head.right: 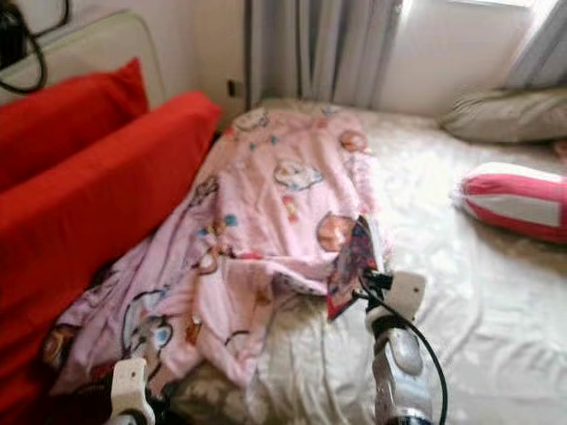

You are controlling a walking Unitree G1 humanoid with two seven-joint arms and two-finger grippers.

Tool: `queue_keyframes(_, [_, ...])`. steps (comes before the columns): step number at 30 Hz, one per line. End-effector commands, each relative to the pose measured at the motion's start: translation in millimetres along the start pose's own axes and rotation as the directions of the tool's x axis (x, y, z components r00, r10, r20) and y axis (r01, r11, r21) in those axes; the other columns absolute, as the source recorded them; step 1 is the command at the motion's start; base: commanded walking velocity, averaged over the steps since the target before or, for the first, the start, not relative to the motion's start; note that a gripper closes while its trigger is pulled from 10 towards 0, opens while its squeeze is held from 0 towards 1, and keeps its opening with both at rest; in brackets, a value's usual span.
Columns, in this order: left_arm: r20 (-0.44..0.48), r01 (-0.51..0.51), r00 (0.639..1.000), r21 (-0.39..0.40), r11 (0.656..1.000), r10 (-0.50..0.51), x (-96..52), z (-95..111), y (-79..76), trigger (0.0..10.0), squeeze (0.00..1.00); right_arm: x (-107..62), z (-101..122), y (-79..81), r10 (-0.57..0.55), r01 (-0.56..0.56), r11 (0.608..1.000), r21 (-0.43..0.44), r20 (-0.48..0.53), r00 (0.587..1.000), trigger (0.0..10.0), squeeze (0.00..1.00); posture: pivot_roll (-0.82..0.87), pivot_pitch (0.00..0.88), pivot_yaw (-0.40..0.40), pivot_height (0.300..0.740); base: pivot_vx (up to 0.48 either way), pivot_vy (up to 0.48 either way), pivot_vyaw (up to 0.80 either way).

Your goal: Clean up the room

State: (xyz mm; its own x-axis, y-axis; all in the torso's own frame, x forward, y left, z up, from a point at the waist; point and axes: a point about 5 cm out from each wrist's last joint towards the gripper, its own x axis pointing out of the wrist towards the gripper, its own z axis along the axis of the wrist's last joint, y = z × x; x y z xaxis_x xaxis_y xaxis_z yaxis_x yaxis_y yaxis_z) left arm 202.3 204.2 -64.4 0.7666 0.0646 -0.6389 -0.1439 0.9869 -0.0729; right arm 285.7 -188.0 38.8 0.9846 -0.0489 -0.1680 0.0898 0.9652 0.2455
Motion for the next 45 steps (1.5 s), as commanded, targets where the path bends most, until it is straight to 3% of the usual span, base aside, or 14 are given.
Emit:
queue_keyframes(1, [-0.031, 0.013, 0.999, 0.002, 1.000, -0.013, -0.7, -6, -6.1, 10.0, 0.00, 0.6, 6, -5.4, -0.021, 0.021, 1.000, -0.001, 0.026, 0.999, 10.0, 0.00, 0.06, 0.000, -0.077, 0.740, 0.000, -0.390, -0.59])
queue_keyframes(9, [-0.025, -0.006, 1.000, -0.002, 1.000, 0.006, -0.7, -5, -2.9, 10.0, 0.00, 1.2, 4, 0.8, -0.014, 0.014, 1.000, 0.008, 0.027, 1.000, 10.0, 0.00, 0.07, 0.000, -0.072, 0.740, 0.000, -0.390, -0.60])
queue_keyframes(23, [-0.024, -0.004, 1.000, 0.014, 1.000, 0.005, -0.6, -4, 0.0, 10.0, 0.00, 0.2, 3, 1.4, -0.013, 0.013, 1.000, 0.009, 0.035, 0.999, 10.0, 0.00, 0.07, 0.000, -0.062, 0.740, 0.000, -0.390, 0.00])
queue_keyframes(30, [-0.029, 0.004, 1.000, 0.025, 1.000, -0.004, -0.6, -4, -0.9, 10.0, 0.00, -0.7, 7, 5.7, 0.023, -0.019, 0.998, -0.052, 0.071, 0.997, 10.0, 0.00, 0.07, 0.008, -0.056, 0.740, 0.000, -0.377, 0.11])
queue_keyframes(45, [-0.037, 0.012, 0.999, 0.034, 0.999, -0.011, -1.3, -6, -0.3, 10.0, 0.00, -1.2, 8, 2.1, -0.007, 0.009, 1.000, -0.025, 0.080, 0.997, 10.0, 0.00, 0.07, 0.032, -0.050, 0.740, 0.000, -0.374, 0.11])
